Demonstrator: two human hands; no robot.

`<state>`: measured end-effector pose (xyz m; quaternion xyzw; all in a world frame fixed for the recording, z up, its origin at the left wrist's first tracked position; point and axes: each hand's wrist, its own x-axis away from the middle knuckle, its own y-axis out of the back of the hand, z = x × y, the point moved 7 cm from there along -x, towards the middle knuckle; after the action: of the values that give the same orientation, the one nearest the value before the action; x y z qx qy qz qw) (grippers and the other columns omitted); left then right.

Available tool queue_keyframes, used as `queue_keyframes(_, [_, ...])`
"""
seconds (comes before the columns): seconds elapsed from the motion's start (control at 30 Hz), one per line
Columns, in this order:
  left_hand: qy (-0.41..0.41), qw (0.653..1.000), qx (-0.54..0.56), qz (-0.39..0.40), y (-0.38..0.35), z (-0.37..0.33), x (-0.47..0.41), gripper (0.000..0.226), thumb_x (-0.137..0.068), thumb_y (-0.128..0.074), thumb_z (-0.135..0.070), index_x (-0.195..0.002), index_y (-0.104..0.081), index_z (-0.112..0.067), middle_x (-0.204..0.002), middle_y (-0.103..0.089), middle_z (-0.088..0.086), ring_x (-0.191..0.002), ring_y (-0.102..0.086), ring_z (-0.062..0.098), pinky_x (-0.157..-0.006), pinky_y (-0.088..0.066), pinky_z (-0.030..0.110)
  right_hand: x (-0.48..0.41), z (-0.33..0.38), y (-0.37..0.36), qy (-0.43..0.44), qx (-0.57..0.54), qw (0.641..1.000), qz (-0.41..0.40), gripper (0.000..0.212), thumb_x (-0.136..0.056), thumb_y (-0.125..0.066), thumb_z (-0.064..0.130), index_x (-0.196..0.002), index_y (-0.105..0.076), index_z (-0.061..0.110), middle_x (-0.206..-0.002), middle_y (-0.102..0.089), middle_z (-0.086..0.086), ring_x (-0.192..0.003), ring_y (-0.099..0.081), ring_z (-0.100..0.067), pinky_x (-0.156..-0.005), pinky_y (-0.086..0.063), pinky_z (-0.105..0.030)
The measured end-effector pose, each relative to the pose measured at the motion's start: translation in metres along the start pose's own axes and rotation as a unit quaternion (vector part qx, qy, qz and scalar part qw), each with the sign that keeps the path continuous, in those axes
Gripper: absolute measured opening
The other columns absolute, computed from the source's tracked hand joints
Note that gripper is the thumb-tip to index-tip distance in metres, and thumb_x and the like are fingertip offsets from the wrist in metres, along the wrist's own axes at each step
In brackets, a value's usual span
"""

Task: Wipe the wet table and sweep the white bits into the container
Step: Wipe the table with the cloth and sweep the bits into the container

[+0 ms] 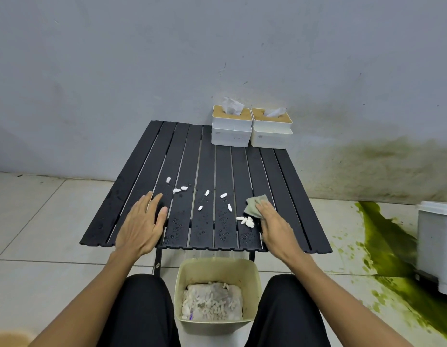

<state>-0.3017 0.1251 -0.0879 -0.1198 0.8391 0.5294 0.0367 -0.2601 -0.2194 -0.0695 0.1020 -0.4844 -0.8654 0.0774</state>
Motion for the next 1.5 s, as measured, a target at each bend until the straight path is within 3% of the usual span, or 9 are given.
queue_keyframes(0.13, [0.004, 1.000, 0.007, 0.001, 0.001, 0.000, 0.000, 0.072, -0.095, -0.009, -0.061, -0.153, -0.026, -0.021, -0.161, -0.023, 0.005, -0.149, -0.017, 0.019, -0.121, -0.017, 0.041, 0.017, 0.033, -0.007, 0.035, -0.088, 0.995, -0.013, 0.047, -0.105, -0.036, 0.006, -0.150, -0.043, 0.018, -0.149, -0.048, 0.008, -0.133, -0.051, -0.011, -0.109, -0.043, -0.032])
queue_keyframes(0.27, [0.006, 1.000, 0.010, 0.002, 0.001, -0.002, 0.001, 0.073, -0.094, -0.008, -0.061, -0.153, -0.023, -0.021, -0.162, -0.021, 0.004, -0.149, -0.016, 0.018, -0.121, -0.016, 0.039, -0.004, 0.032, 0.007, 0.000, -0.210, 0.974, -0.081, 0.047, -0.105, -0.035, 0.005, -0.147, -0.046, 0.024, -0.091, -0.060, 0.004, -0.056, -0.053, 0.003, -0.063, -0.045, -0.015])
queue_keyframes(0.37, [0.013, 1.000, 0.019, 0.000, 0.002, -0.001, 0.002, 0.073, -0.094, -0.008, -0.062, -0.154, -0.022, -0.022, -0.162, -0.020, 0.003, -0.150, -0.016, 0.018, -0.121, -0.017, 0.039, -0.043, 0.012, 0.017, -0.072, -0.182, 0.973, -0.125, 0.045, -0.106, -0.033, 0.007, -0.149, -0.044, 0.015, -0.122, -0.061, -0.007, -0.074, -0.064, -0.007, -0.067, -0.044, -0.008])
queue_keyframes(0.47, [0.016, 1.000, 0.024, -0.003, 0.002, -0.002, 0.002, 0.072, -0.094, -0.008, -0.062, -0.154, -0.019, -0.023, -0.163, -0.017, 0.002, -0.150, -0.014, 0.016, -0.121, -0.016, 0.037, -0.087, 0.000, 0.006, -0.100, -0.080, 0.987, -0.101, 0.046, -0.105, -0.031, 0.012, -0.149, -0.040, 0.019, -0.144, -0.053, -0.007, -0.122, -0.057, -0.028, -0.100, -0.044, -0.036])
queue_keyframes(0.73, [0.009, 1.000, 0.025, -0.015, 0.004, -0.004, 0.002, 0.069, -0.096, -0.010, -0.059, -0.155, -0.017, -0.024, -0.163, -0.016, 0.000, -0.150, -0.013, 0.014, -0.121, -0.010, 0.030, -0.119, 0.066, -0.039, 0.138, -0.040, 0.985, 0.095, 0.044, -0.103, -0.039, 0.012, -0.141, -0.045, 0.034, -0.139, -0.059, 0.002, -0.115, -0.061, -0.024, -0.102, -0.048, -0.044])
queue_keyframes(0.9, [0.004, 0.999, 0.026, -0.019, 0.003, -0.002, 0.002, 0.063, -0.100, -0.015, -0.054, -0.155, -0.014, -0.023, -0.163, -0.014, 0.000, -0.150, -0.011, 0.012, -0.122, -0.009, 0.030, -0.082, 0.064, -0.029, 0.232, -0.020, 0.959, 0.164, 0.047, -0.102, -0.045, 0.008, -0.140, -0.051, 0.033, -0.140, -0.059, 0.009, -0.109, -0.064, -0.005, -0.093, -0.050, -0.023])
queue_keyframes(1.1, [0.004, 0.999, 0.021, -0.024, 0.004, -0.003, 0.002, 0.062, -0.101, -0.017, -0.052, -0.156, -0.012, -0.023, -0.163, -0.013, 0.000, -0.150, -0.009, 0.011, -0.120, -0.004, 0.027, -0.109, 0.050, 0.003, 0.094, -0.180, 0.977, 0.062, 0.042, -0.104, -0.039, 0.002, -0.136, -0.056, 0.024, -0.065, -0.059, -0.014, -0.045, -0.051, -0.008, -0.046, -0.046, -0.018])
queue_keyframes(1.33, [0.008, 0.999, 0.022, -0.028, 0.005, -0.004, 0.003, 0.068, -0.097, -0.010, -0.057, -0.156, -0.011, -0.022, -0.163, -0.012, -0.001, -0.150, -0.009, 0.010, -0.120, -0.004, 0.025, -0.202, 0.047, -0.048, -0.025, -0.082, 0.996, -0.035, 0.047, -0.102, -0.029, 0.019, -0.145, -0.047, 0.026, -0.132, -0.062, -0.006, -0.092, -0.068, -0.025, -0.090, -0.051, -0.038])
queue_keyframes(1.5, [0.005, 1.000, 0.001, -0.023, 0.002, -0.001, 0.001, 0.066, -0.098, -0.013, -0.052, -0.156, -0.011, -0.020, -0.163, -0.012, 0.000, -0.150, -0.008, 0.010, -0.122, -0.006, 0.028, -0.188, 0.121, -0.090, 0.156, -0.023, 0.984, 0.080, 0.043, -0.102, -0.033, 0.018, -0.140, -0.043, 0.036, -0.142, -0.055, 0.007, -0.078, -0.068, -0.020, -0.095, -0.049, -0.045])
